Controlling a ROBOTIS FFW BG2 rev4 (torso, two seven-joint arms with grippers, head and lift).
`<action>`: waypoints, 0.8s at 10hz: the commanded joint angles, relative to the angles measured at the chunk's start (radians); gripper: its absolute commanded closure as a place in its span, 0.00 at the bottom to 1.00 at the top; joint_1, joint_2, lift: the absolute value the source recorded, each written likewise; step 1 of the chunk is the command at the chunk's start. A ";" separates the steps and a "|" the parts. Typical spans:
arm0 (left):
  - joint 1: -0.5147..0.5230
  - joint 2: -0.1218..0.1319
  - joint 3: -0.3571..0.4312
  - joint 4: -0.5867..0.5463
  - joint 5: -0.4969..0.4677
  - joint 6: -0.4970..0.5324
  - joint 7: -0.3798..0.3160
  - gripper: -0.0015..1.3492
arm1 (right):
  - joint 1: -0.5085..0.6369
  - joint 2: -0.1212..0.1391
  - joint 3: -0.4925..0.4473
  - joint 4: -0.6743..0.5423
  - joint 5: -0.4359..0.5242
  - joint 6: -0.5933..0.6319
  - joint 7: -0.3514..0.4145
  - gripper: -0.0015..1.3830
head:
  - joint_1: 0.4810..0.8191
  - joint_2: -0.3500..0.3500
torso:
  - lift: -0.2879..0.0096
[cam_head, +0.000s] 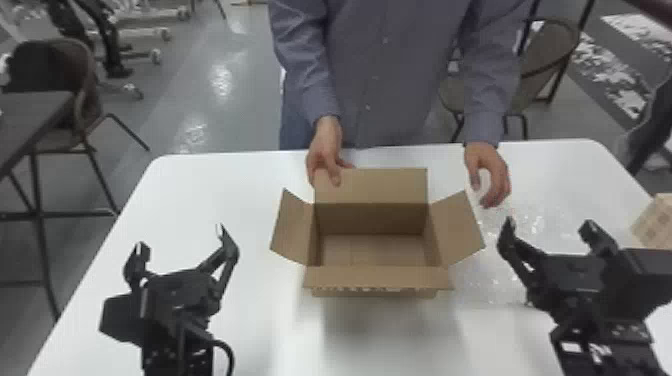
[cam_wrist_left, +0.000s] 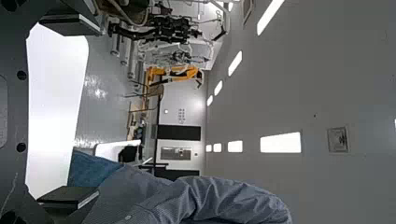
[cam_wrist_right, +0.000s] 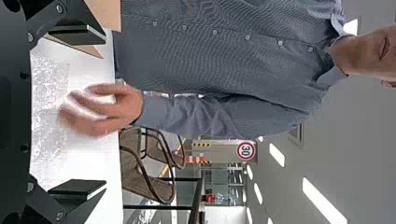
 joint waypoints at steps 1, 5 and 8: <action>0.000 -0.003 -0.001 0.001 0.005 0.001 0.001 0.07 | -0.004 0.000 0.003 0.000 0.000 0.008 0.000 0.14 | 0.63 0.63 | 0.62; -0.002 0.029 -0.020 0.001 0.038 0.008 0.014 0.07 | -0.006 0.000 0.003 0.000 -0.001 0.010 0.001 0.14 | 0.63 0.63 | 0.62; -0.003 0.040 -0.026 0.001 0.044 0.007 0.018 0.07 | -0.007 0.000 0.003 0.001 -0.003 0.010 0.001 0.14 | 0.63 0.63 | 0.62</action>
